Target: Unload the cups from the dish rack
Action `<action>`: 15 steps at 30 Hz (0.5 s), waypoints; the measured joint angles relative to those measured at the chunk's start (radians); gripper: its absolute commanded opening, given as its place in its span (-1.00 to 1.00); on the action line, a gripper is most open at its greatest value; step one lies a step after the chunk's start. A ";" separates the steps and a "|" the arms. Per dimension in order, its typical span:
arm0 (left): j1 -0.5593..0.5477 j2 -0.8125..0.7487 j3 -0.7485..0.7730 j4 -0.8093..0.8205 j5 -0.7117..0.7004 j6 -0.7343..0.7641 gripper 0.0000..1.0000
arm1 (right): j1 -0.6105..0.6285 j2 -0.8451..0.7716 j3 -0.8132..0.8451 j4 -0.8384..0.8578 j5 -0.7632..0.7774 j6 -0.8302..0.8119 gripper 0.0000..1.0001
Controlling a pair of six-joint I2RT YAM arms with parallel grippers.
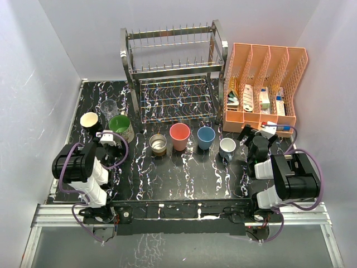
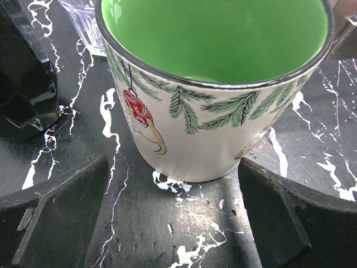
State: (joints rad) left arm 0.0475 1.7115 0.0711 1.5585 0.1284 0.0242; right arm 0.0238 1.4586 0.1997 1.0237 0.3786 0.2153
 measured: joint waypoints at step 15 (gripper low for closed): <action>0.028 -0.008 0.130 -0.157 0.136 0.003 0.95 | 0.000 0.119 -0.029 0.178 -0.222 -0.113 0.96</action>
State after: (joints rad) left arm 0.0753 1.7035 0.2012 1.4017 0.2642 0.0269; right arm 0.0238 1.5776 0.1703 1.2018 0.1566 0.1020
